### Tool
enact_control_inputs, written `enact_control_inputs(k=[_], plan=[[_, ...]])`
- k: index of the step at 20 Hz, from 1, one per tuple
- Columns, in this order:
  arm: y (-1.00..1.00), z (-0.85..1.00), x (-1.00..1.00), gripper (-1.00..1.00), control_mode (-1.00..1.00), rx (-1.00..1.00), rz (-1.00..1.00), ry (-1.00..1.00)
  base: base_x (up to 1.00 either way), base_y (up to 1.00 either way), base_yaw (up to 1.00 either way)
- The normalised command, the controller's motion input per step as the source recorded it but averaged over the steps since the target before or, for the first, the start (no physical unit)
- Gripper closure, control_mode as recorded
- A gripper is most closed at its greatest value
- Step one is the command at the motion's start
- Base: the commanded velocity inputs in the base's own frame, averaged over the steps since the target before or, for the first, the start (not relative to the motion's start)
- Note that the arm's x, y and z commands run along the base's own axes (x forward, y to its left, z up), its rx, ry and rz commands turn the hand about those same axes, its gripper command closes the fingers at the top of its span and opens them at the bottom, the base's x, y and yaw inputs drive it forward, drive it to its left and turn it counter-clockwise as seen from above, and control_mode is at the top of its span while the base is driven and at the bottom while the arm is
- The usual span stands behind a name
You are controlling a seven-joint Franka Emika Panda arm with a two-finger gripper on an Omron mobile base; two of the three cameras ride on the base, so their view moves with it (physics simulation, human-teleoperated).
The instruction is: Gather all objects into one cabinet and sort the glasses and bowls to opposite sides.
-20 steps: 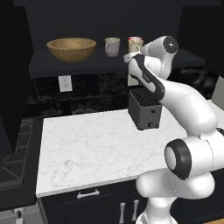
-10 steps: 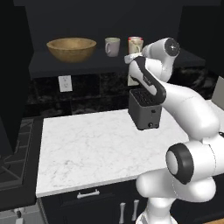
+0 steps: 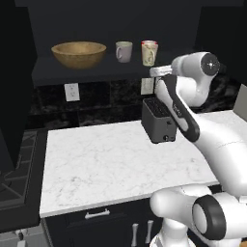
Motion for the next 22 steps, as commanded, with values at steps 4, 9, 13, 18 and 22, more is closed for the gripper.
enact_control_inputs(k=[4, 9, 13, 18, 22], plan=[[-0.28, 0.00, -1.00, -1.00, -1.00, 0.00, -0.07, -0.07, 0.00, 0.00, 0.00], [-0.29, 0.04, -1.00, -1.00, -1.00, 0.00, -0.08, -0.15, 0.00, 0.00, 0.00], [-0.27, 0.06, -1.00, -1.00, -1.00, 0.00, -0.07, -0.18, 0.00, 0.00, 0.00], [-0.29, 0.04, -1.00, -1.00, -1.00, 0.00, -0.06, -0.21, 0.00, 0.00, 0.00], [-0.26, 0.00, -1.00, -1.00, -1.00, 0.00, -0.04, -0.21, 0.00, 0.00, 0.00]])
